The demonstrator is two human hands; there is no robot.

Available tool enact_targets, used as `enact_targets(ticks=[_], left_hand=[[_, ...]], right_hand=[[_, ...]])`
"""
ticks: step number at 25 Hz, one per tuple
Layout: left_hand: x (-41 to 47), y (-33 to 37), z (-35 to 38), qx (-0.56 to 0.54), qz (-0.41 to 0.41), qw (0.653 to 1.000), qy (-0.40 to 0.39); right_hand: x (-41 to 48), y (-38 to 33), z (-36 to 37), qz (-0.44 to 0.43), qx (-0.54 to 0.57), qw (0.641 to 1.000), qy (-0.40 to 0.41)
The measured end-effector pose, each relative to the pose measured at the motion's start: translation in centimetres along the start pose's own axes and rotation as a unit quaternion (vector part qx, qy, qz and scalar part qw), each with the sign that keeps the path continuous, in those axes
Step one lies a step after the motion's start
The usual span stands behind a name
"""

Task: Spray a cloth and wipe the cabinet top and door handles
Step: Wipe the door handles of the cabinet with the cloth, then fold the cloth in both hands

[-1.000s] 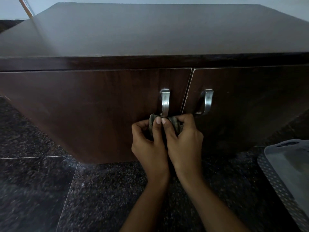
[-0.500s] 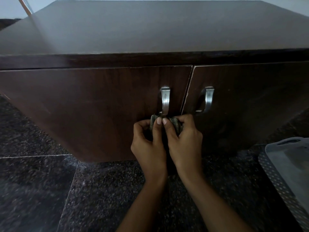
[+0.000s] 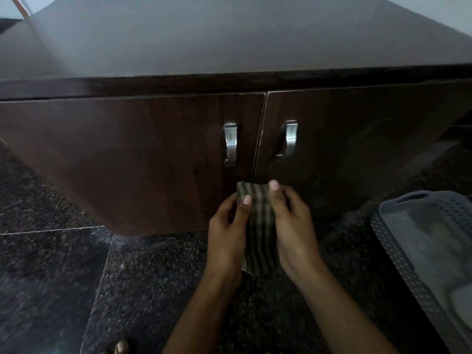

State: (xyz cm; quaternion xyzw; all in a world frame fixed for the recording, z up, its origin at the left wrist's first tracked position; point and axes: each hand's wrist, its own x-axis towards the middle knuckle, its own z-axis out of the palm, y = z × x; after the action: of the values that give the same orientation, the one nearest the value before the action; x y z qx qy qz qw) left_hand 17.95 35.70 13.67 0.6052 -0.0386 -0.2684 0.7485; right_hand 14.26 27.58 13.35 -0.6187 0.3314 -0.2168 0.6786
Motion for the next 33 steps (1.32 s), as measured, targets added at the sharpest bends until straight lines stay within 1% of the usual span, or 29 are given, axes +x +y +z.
enact_targets(ticks=[2,4,7,9,11,12,14,16,17,19,20,22,23,24,25,26,27,28,29,31,33], left_hand=[[-0.3,-0.1,1.1,-0.071,-0.042,0.997,0.012],[-0.6,-0.4,2.6,-0.113,-0.078,0.991,0.0],[-1.0,-1.6,6.0,-0.133,-0.14,0.979,-0.061],[-1.2,-2.6,9.0,-0.137,-0.177,0.969,-0.106],[-1.2,-3.6,12.0,-0.147,-0.195,0.959,-0.143],[-1.4,-4.2,13.7,-0.15,-0.201,0.955,-0.157],[-2.0,-5.6,16.8,-0.138,-0.22,0.949,-0.181],[-2.4,-7.2,19.7,-0.12,-0.267,0.937,-0.192],[-2.4,-8.1,20.7,-0.116,-0.29,0.929,-0.199],[-2.0,-9.5,22.7,-0.092,-0.321,0.914,-0.231],[-1.6,-10.2,23.8,-0.063,-0.326,0.909,-0.252],[-0.5,-11.6,25.3,0.017,-0.313,0.903,-0.293],[0.1,-12.3,25.9,0.056,-0.304,0.897,-0.317],[0.7,-12.8,26.6,0.084,-0.297,0.888,-0.341],[1.5,-13.3,27.4,0.106,-0.285,0.881,-0.362],[2.4,-13.6,28.3,0.118,-0.27,0.877,-0.379],[3.3,-13.8,29.1,0.127,-0.256,0.873,-0.395],[3.9,-14.1,30.0,0.126,-0.251,0.87,-0.405],[4.5,-14.4,30.8,0.127,-0.251,0.869,-0.406],[5.3,-15.3,32.3,0.148,-0.264,0.863,-0.405],[6.0,-16.7,33.4,0.175,-0.254,0.867,-0.391]], right_hand=[[-0.9,-0.1,-2.1,-0.021,-0.033,0.999,0.005],[-1.8,-0.5,-4.8,-0.042,-0.074,0.996,0.008],[-2.3,-0.7,-8.8,-0.061,-0.145,0.987,-0.024],[-2.1,-0.4,-11.7,-0.073,-0.156,0.985,-0.015],[-1.9,0.2,-14.5,-0.076,-0.16,0.984,0.034],[-2.0,0.6,-16.1,-0.065,-0.184,0.978,0.076],[-2.2,1.0,-19.2,-0.043,-0.261,0.952,0.156],[-2.4,1.1,-21.7,-0.036,-0.301,0.933,0.193],[-2.5,1.1,-22.7,-0.04,-0.296,0.934,0.196],[-2.0,1.0,-24.5,-0.052,-0.256,0.944,0.202],[-1.5,1.2,-25.6,-0.055,-0.241,0.946,0.209],[-0.5,1.8,-27.2,-0.041,-0.234,0.941,0.24],[0.0,2.2,-27.8,-0.015,-0.209,0.942,0.262],[0.6,2.7,-28.2,0.017,-0.138,0.95,0.28],[1.3,3.1,-28.8,0.047,-0.02,0.955,0.292],[2.1,3.5,-29.4,0.066,0.116,0.947,0.291],[2.9,3.9,-30.1,0.077,0.236,0.926,0.284],[3.8,4.2,-30.9,0.089,0.298,0.908,0.279],[4.8,4.7,-31.7,0.1,0.322,0.899,0.279],[5.5,6.0,-33.0,0.116,0.332,0.885,0.306],[6.5,7.2,-34.3,0.128,0.289,0.891,0.325]])
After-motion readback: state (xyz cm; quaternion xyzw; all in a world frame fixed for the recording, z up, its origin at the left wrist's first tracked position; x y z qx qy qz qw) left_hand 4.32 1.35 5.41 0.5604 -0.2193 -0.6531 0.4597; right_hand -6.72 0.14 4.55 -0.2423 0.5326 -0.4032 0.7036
